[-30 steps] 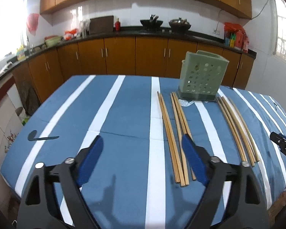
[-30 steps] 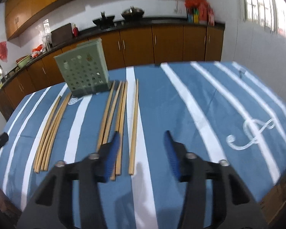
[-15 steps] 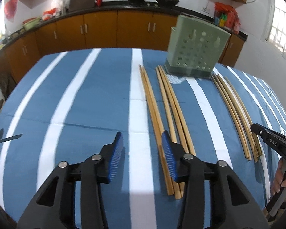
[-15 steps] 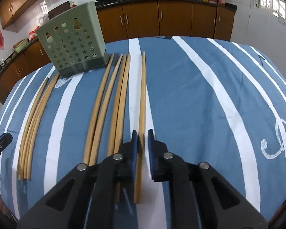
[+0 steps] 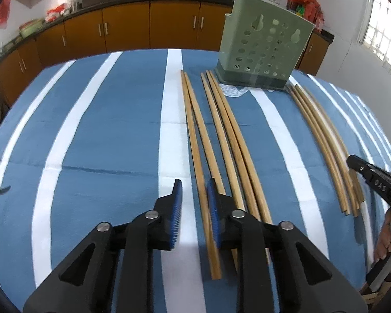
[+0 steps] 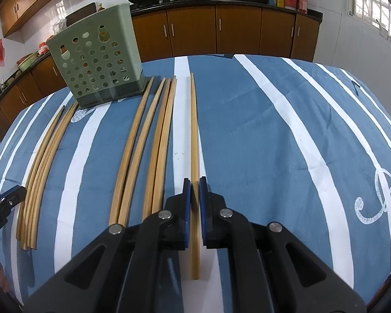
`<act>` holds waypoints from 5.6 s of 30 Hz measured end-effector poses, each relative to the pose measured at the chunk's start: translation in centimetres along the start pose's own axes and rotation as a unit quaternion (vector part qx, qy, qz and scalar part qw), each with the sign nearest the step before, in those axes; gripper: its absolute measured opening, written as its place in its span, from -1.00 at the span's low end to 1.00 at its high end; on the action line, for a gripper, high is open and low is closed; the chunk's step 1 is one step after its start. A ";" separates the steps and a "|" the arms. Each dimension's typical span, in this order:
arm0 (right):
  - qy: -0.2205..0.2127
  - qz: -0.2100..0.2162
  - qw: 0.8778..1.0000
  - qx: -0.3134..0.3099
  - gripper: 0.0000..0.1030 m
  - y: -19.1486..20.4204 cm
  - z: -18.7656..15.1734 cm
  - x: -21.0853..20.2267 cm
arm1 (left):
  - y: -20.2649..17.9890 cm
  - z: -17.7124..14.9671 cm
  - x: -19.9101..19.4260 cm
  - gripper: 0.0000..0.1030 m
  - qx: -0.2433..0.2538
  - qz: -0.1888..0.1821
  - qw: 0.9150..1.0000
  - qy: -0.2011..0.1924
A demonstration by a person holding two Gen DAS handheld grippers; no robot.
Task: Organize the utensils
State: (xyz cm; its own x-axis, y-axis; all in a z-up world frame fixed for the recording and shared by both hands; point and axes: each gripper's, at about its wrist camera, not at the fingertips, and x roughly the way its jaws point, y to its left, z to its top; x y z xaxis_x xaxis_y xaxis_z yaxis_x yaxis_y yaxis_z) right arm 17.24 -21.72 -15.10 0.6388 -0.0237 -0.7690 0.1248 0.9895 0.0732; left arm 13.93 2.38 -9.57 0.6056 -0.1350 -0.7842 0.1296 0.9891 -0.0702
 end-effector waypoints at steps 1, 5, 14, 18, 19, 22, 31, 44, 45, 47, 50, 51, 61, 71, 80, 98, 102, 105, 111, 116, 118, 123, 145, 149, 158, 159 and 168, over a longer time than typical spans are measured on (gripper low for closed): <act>0.000 -0.001 1.000 -0.001 -0.84 0.0 0.0 0.0 | -0.2 0.1 0.1 -0.61 0.003 0.003 1.000 0.001; -0.001 0.001 1.000 -0.004 -0.73 0.4 0.0 0.0 | -0.3 0.6 0.5 -0.61 -0.002 0.003 1.000 0.004; -0.001 0.003 1.000 -0.018 -0.85 0.4 0.9 0.7 | 1.7 1.8 1.2 -0.86 -0.024 0.013 1.000 0.006; -0.005 -0.012 1.000 -0.002 -0.85 -1.3 1.6 1.1 | 3.6 1.9 1.2 -0.86 -0.037 0.026 0.999 0.003; -0.005 -0.014 1.000 0.002 -0.85 -1.5 1.6 1.2 | 3.9 1.9 1.2 -0.86 -0.039 0.023 0.999 0.003; -0.005 -0.012 1.000 0.005 -0.84 -1.9 1.7 1.2 | 4.2 1.9 1.0 -0.85 -0.047 0.012 0.999 0.004; 0.003 -0.003 1.000 0.008 -0.78 -1.9 0.1 0.0 | 3.8 0.4 0.0 -0.85 -0.046 0.002 0.999 -0.005; -0.059 0.000 0.998 0.004 -0.85 -2.2 1.3 -4.2 | 4.1 0.9 -2.9 -0.86 -0.040 -0.003 0.998 -0.046; -0.070 0.001 0.998 0.003 -0.85 -2.2 1.6 -5.0 | 4.1 1.1 -3.5 -0.86 -0.042 -0.004 0.998 -0.054; -0.087 0.003 0.996 0.001 -0.85 -2.2 2.0 -6.0 | 4.2 2.0 -5.0 -0.86 -0.044 -0.004 0.996 -0.079; -0.116 0.007 0.993 0.001 -0.85 -2.2 2.9 -7.7 | 4.4 3.3 -7.1 -0.86 -0.047 -0.004 0.992 -0.116; -0.124 0.008 0.992 0.001 -0.85 -2.2 3.1 -8.1 | 4.5 3.8 -7.6 -0.86 -0.048 -0.003 0.991 -0.126; -0.189 0.015 0.982 0.006 -0.85 -2.3 6.0 -11.4 | 5.0 8.1 -10.8 -0.86 -0.052 0.005 0.981 -0.189; -0.279 0.075 0.957 0.005 -0.85 -1.5 13.8 -17.7 | 3.8 14.1 -15.0 -0.87 -0.034 0.013 0.965 -0.258; -0.301 0.129 0.944 -0.041 -0.85 2.3 18.8 -20.5 | -0.3 18.4 -17.6 -0.87 -0.040 -0.036 0.939 -0.338; -0.184 0.138 0.972 -0.043 -0.70 4.6 20.7 -10.9 | -3.8 19.2 -8.0 -0.84 -0.024 -0.067 0.966 -0.249; -0.194 0.142 0.970 -0.032 -0.51 4.0 20.4 -11.5 | -3.5 19.2 -8.9 -0.27 -0.029 -0.062 0.963 -0.261; -0.211 0.138 0.967 -0.028 -0.51 3.6 19.9 -13.0 | -3.1 19.1 -10.3 -0.24 -0.035 -0.061 0.959 -0.274; -0.246 0.121 0.962 -0.014 -0.44 1.3 16.7 -16.3 | -1.2 17.2 -13.6 -0.22 -0.060 -0.069 0.949 -0.300; -0.184 0.094 0.978 0.007 -0.44 -0.6 11.6 -13.0 | 1.4 13.2 -14.5 -0.22 -0.098 -0.070 0.949 -0.292; -0.121 0.089 0.989 0.011 -0.46 -1.0 8.9 -9.3 | 1.9 11.7 -13.3 -0.22 -0.096 -0.044 0.958 -0.268; 0.002 0.105 0.994 0.011 -0.74 -0.3 3.0 -2.3 | 3.0 7.0 -8.3 -0.22 -0.089 -0.010 0.980 -0.177; 0.007 0.012 1.000 0.009 -0.85 -1.0 1.0 0.6 | 0.6 0.5 -1.8 -0.42 -0.046 -0.037 0.997 -0.048; 0.002 0.007 1.000 0.001 -0.85 -1.0 0.9 0.6 | -0.2 0.3 -0.9 -0.49 -0.032 -0.034 0.998 -0.033; -0.003 0.004 1.000 -0.015 -0.81 -0.6 0.5 0.3 | -1.6 0.0 0.3 -0.56 -0.002 -0.008 1.000 -0.014; -0.004 0.003 1.000 -0.020 -0.77 -0.4 0.4 0.2 | -1.6 0.1 0.4 -0.56 -0.001 -0.007 1.000 -0.014; -0.006 0.004 0.999 -0.039 -0.85 0.1 0.8 0.5 | 0.0 1.1 0.8 -0.85 -0.012 0.022 1.000 -0.010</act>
State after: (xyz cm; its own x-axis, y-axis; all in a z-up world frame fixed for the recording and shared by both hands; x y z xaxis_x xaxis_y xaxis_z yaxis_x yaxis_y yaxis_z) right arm 18.16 -21.76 -14.98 0.6483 -0.0166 -0.7612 0.0605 0.9977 0.0297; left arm 15.26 2.20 -9.53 0.6262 -0.0919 -0.7742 0.0838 0.9952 -0.0504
